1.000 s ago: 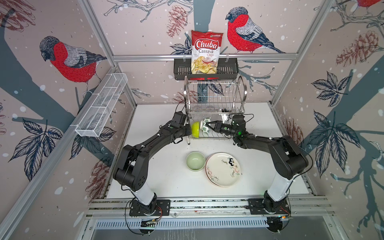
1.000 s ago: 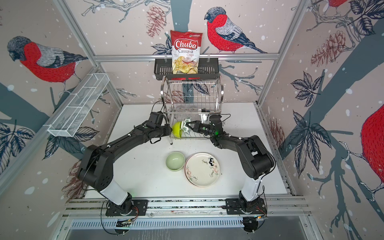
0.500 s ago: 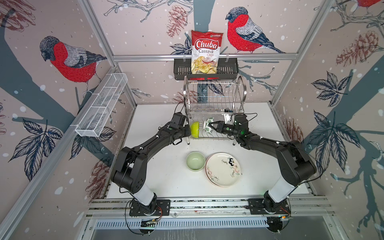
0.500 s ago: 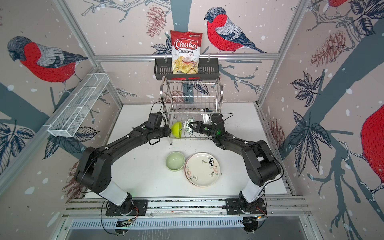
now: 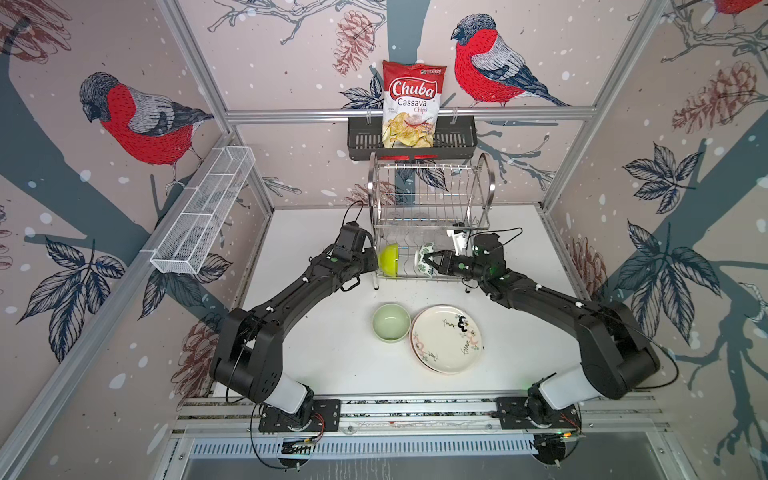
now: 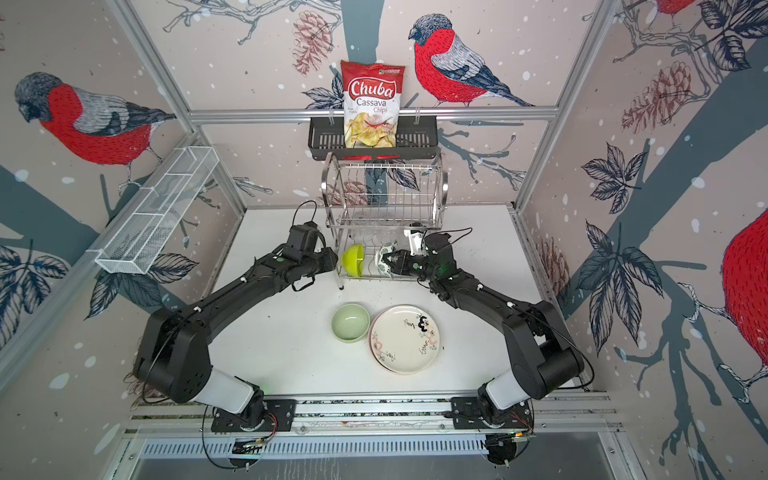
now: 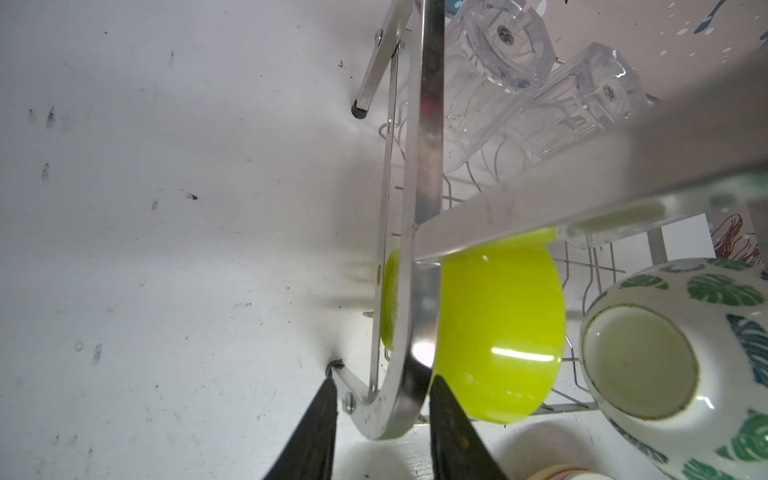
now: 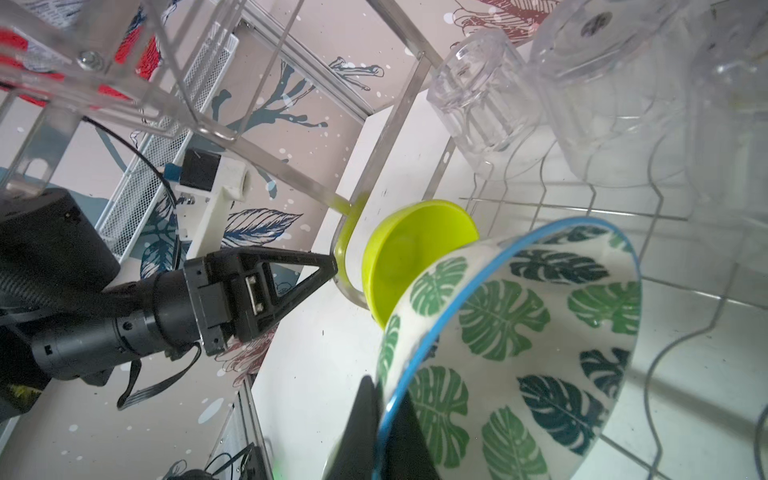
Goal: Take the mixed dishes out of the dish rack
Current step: 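Grip the leaf-patterned bowl's rim with the right gripper while the left reaches the lime-green bowl, then lift the leaf-patterned bowl out of the rack with the right gripper toward the pale-green bowl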
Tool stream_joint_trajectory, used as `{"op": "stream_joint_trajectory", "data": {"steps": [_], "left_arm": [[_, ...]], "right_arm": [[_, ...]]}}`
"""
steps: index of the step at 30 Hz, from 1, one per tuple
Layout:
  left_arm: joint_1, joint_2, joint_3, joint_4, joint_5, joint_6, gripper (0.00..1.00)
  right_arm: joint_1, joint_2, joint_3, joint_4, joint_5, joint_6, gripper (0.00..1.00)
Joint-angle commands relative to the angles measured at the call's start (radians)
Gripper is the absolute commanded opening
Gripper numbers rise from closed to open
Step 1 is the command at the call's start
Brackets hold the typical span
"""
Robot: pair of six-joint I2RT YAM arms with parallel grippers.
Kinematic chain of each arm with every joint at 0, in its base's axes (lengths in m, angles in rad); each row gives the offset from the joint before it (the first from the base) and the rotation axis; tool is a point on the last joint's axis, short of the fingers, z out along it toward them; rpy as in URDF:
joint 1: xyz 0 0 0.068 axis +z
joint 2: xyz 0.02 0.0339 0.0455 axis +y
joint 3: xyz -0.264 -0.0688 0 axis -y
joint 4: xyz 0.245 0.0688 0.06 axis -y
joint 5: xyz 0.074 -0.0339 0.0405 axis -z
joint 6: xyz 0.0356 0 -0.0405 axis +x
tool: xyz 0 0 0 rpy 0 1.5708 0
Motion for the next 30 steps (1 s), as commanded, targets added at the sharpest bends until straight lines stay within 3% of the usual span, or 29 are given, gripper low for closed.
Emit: {"op": "stream_joint_trajectory", "data": {"steps": [1, 10, 23, 30], "left_arm": [[0.002, -0.024, -0.015, -0.003, -0.006, 0.001, 0.39], [0.002, -0.086, -0.06, 0.005, 0.015, -0.004, 0.55], [0.002, -0.191, -0.084, -0.004, 0.01, -0.006, 0.63], [0.002, -0.297, -0.173, 0.023, 0.002, -0.006, 0.65]], "right_arm": [[0.004, -0.04, -0.005, 0.049, 0.039, -0.06, 0.03], [0.024, -0.091, -0.026, 0.01, 0.068, -0.076, 0.03], [0.14, -0.137, 0.002, -0.162, 0.212, -0.195, 0.03], [0.231, -0.183, 0.042, -0.314, 0.335, -0.291, 0.03]]}}
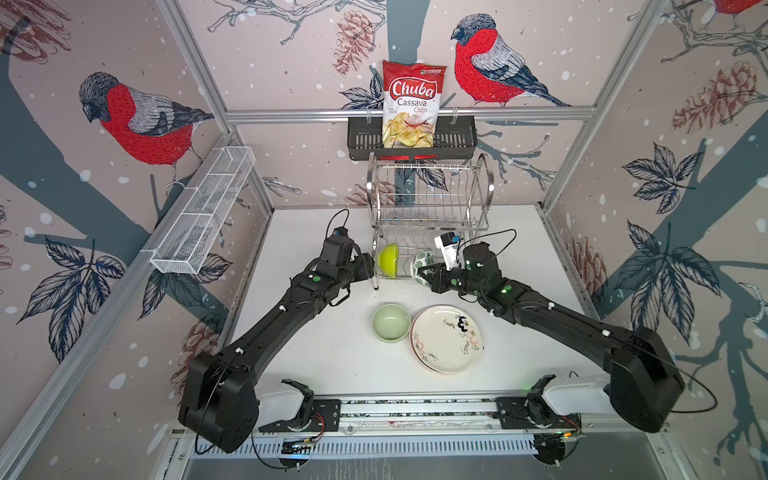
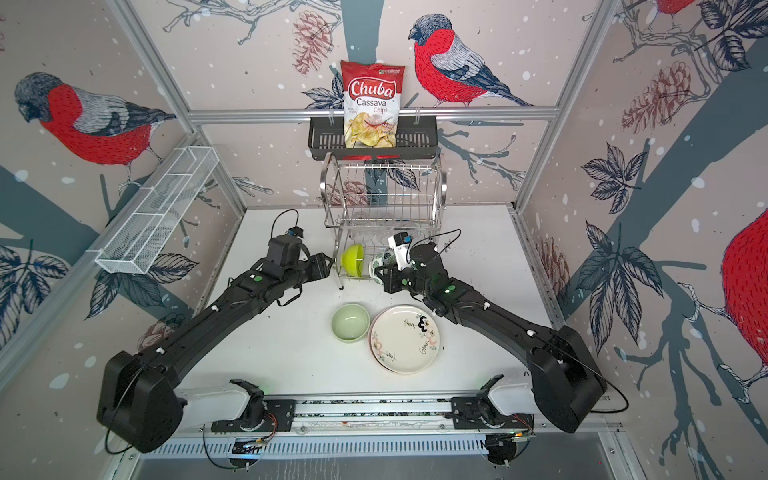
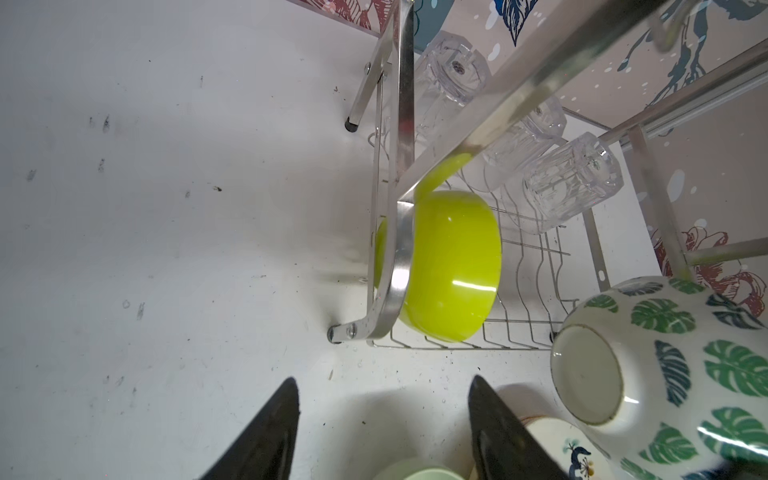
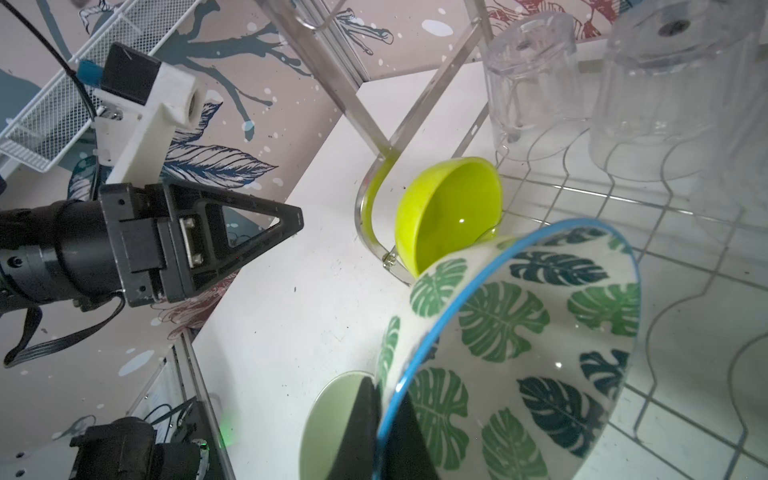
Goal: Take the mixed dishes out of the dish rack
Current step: 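Lift the leaf-patterned bowl out of the rack with the right gripper toward the pale-green bowl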
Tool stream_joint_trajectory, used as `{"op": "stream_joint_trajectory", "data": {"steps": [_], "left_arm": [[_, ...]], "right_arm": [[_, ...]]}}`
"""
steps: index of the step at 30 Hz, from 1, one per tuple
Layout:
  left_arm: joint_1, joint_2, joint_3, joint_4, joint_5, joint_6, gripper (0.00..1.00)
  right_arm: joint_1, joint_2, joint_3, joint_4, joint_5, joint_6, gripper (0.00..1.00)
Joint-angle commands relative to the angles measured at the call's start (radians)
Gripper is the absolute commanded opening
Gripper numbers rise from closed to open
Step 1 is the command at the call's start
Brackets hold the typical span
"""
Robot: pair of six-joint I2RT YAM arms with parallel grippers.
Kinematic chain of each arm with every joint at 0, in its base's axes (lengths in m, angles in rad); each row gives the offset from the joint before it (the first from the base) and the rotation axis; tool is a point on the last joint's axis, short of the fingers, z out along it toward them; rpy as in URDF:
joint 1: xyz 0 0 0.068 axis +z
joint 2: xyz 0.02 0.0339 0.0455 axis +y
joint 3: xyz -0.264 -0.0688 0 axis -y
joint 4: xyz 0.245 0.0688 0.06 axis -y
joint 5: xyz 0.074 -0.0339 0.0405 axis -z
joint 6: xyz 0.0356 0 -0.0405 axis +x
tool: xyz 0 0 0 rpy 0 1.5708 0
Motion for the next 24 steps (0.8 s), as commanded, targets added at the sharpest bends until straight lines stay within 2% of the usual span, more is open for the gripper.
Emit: {"op": "stream_joint_trajectory", "data": {"steps": [1, 5, 13, 19, 24], "left_arm": [[0.002, -0.047, -0.027, 0.026, -0.002, 0.001, 0.67], [0.002, -0.076, -0.025, -0.017, 0.031, 0.003, 0.72], [0.002, -0.1, 0.007, -0.06, 0.18, 0.016, 0.82], [0.001, -0.106, 0.043, -0.121, 0.298, 0.038, 0.89], [-0.024, -0.099, 0.039, -0.18, 0.369, 0.047, 0.91]], "right_arm": [[0.039, -0.023, 0.028, -0.065, 0.1, -0.087, 0.03], [0.113, -0.047, 0.054, -0.143, 0.175, -0.137, 0.03], [0.288, -0.03, 0.092, -0.24, 0.318, -0.189, 0.02], [0.378, 0.033, 0.145, -0.316, 0.37, -0.233, 0.02], [0.429, 0.095, 0.21, -0.393, 0.384, -0.289, 0.01]]}}
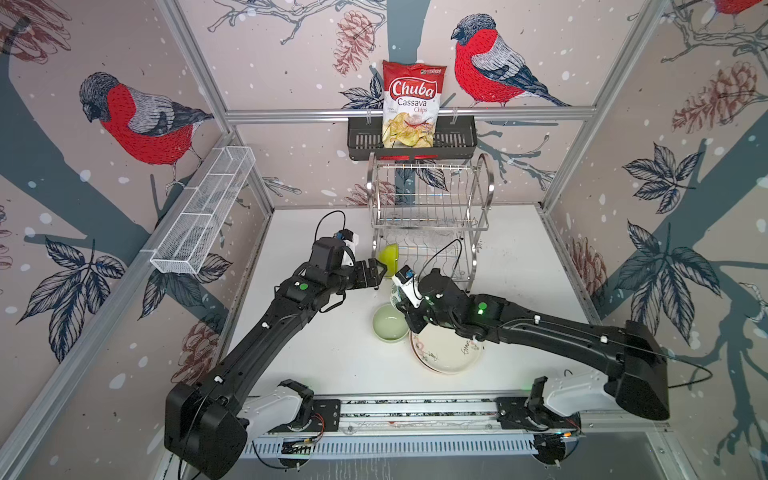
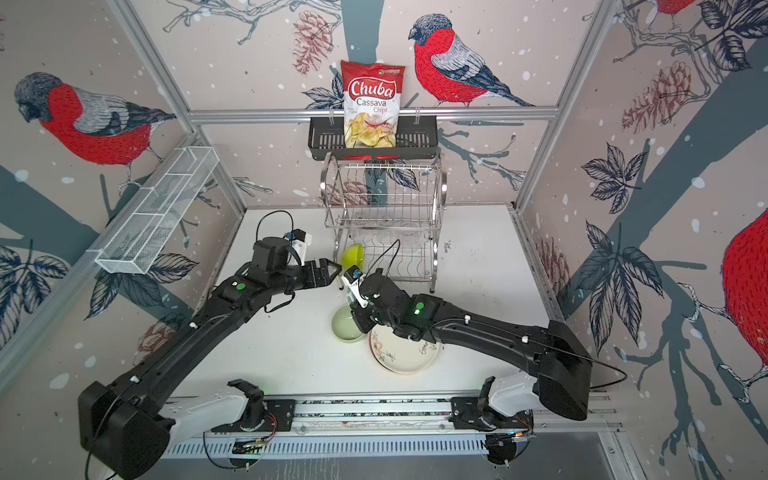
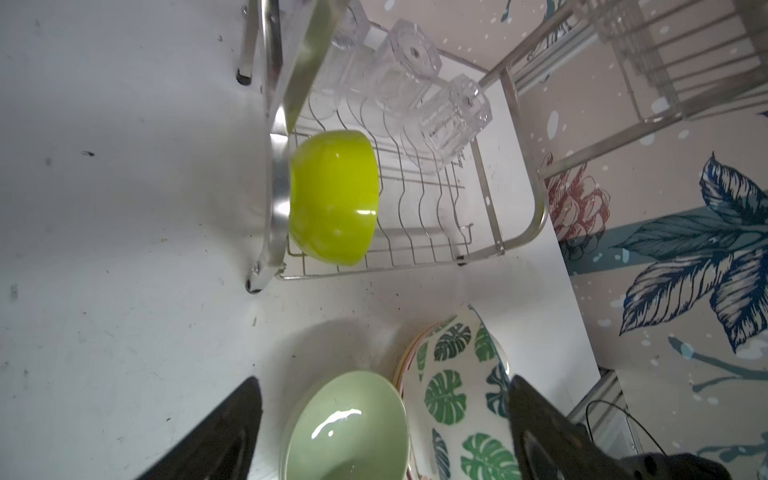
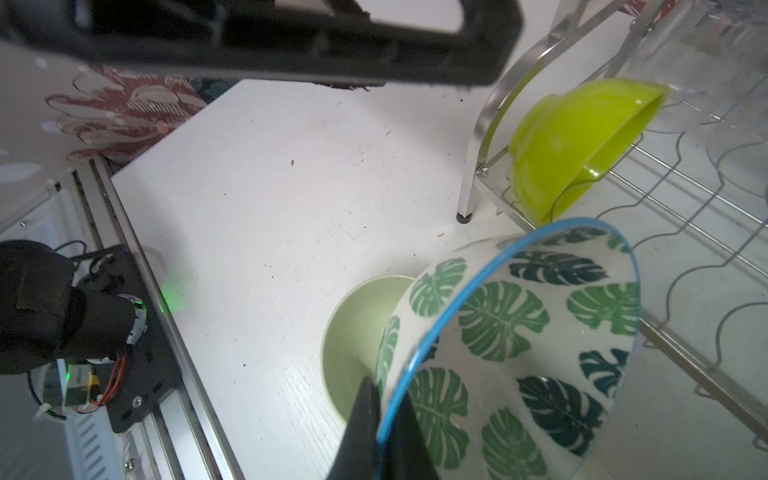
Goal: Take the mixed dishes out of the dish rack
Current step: 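Lift the leaf-patterned bowl out of the rack with the right gripper toward the pale-green bowl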
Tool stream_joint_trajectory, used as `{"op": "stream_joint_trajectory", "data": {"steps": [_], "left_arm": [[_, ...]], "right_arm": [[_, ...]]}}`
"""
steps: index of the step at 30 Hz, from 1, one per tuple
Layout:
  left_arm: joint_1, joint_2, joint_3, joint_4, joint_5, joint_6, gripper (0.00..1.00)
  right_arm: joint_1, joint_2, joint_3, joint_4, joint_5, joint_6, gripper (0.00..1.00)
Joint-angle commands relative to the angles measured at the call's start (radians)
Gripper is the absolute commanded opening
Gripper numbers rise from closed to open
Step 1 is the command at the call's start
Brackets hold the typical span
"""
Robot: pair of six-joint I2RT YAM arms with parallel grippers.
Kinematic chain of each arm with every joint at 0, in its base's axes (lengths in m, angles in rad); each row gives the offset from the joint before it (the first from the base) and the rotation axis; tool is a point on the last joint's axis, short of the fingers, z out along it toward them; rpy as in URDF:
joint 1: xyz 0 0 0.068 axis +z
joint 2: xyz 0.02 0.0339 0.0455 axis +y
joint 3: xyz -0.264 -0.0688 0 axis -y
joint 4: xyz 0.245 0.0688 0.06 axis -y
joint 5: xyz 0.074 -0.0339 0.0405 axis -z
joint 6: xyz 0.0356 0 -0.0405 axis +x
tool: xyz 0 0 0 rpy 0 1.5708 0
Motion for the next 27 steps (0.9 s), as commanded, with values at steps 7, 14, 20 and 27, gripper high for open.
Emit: {"op": "stream_joint_trajectory", "data": {"steps": [7, 14, 20, 27], "left_arm": [[-0.08, 0.009, -0.006, -0.082, 0.086, 0.02, 0.92], [-0.082, 0.015, -0.01, -0.167, 0.028, 0.055, 0.89], [-0.014, -0.019, 0.008, -0.186, -0.014, 0.086, 0.89], [0.07, 0.034, 0.11, -0.208, 0.047, 0.109, 0.89]], "right_arm": [[0.09, 0.138, 0.151, -0.159, 0.109, -0.135, 0.0], [0.113, 0.153, 0.19, -0.166, 0.174, -0.153, 0.0], [0.11, 0.112, 0.191, -0.175, 0.13, -0.159, 0.0], [0.119, 0.081, 0.211, -0.216, 0.058, -0.168, 0.0]]}}
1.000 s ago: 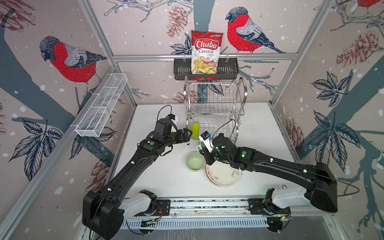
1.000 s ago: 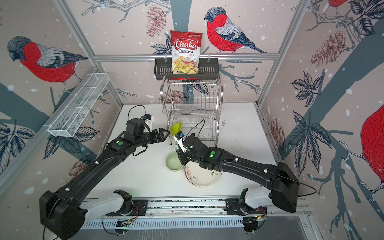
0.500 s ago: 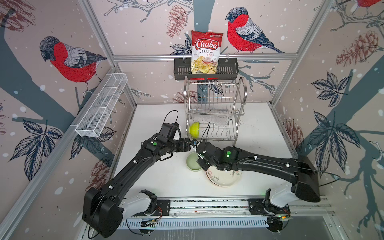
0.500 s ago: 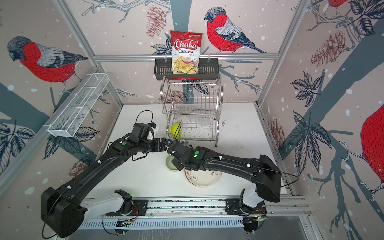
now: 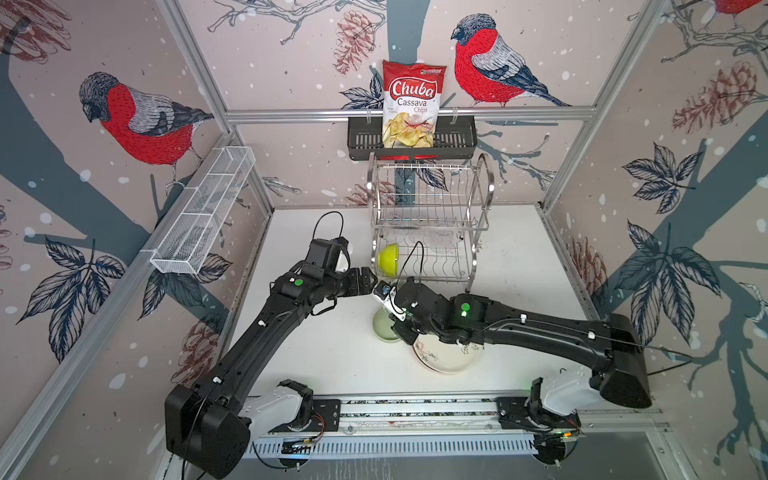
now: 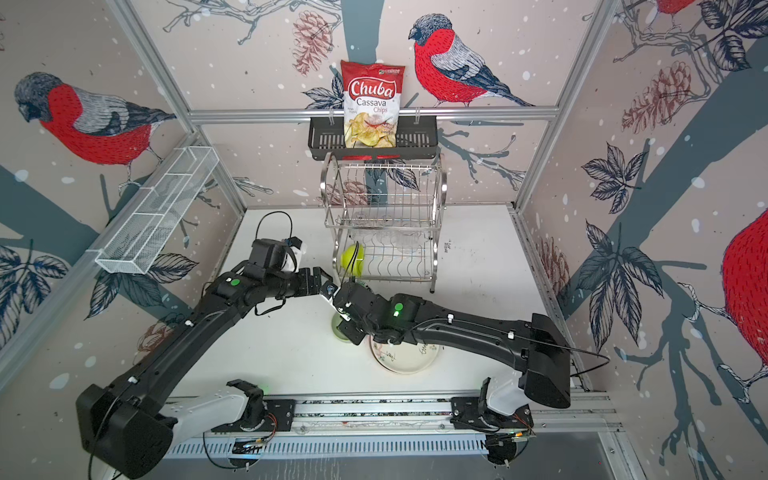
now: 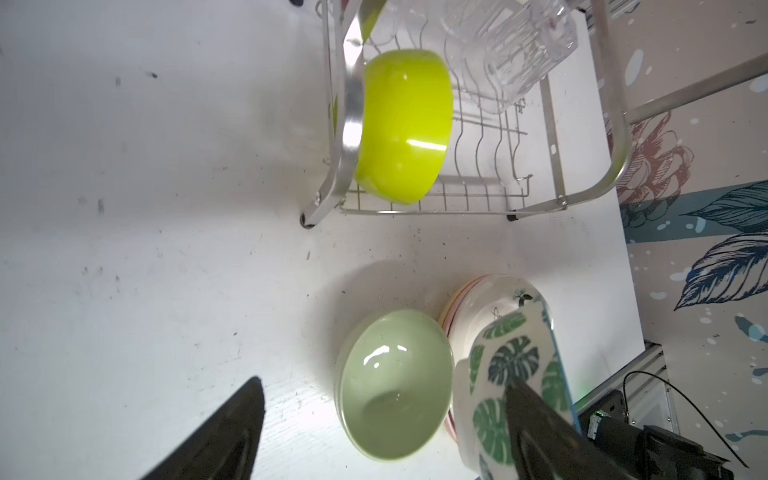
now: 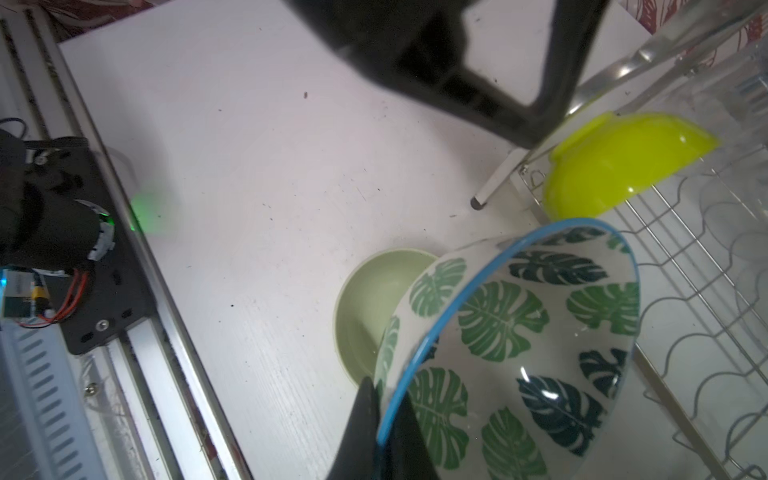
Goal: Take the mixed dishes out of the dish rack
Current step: 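Lift the leaf-patterned bowl out of the rack with the right gripper toward the pale-green bowl, then pass the leaf-patterned bowl to the left gripper while the right gripper draws back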
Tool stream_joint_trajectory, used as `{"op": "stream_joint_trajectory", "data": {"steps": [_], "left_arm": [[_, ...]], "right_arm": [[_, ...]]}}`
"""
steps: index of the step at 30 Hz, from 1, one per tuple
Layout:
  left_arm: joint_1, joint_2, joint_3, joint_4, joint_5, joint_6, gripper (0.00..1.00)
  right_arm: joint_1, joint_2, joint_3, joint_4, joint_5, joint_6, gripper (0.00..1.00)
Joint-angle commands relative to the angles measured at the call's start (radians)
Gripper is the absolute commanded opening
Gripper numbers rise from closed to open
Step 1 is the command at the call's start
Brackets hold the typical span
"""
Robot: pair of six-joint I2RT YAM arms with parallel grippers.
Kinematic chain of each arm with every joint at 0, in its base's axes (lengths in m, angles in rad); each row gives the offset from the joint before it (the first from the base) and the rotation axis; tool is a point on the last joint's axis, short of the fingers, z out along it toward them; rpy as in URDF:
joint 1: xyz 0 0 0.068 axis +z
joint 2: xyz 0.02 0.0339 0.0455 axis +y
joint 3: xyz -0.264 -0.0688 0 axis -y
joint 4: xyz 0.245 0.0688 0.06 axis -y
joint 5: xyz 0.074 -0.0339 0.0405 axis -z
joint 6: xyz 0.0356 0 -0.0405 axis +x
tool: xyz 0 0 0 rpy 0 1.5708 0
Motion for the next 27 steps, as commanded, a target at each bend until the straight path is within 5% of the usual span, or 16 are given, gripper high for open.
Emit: {"op": "stream_joint_trajectory", "data": {"steps": [1, 8, 16, 27], "left_arm": [[0.018, 0.027, 0.055, 0.006, 0.085, 0.02, 0.89], [0.073, 0.128, 0.162, -0.099, 0.048, 0.043, 0.89], [0.088, 0.17, 0.197, -0.089, 0.15, 0.018, 0.89], [-0.032, 0.171, 0.235, -0.184, 0.04, 0.027, 0.91]], "right_arm": [[0.011, -0.004, 0.022, 0.016, -0.033, -0.023, 0.0], [0.033, -0.049, -0.003, 0.019, -0.029, -0.004, 0.0], [0.048, -0.078, -0.016, 0.023, -0.035, -0.018, 0.0], [0.054, 0.027, 0.101, -0.029, -0.045, -0.11, 0.0]]}}
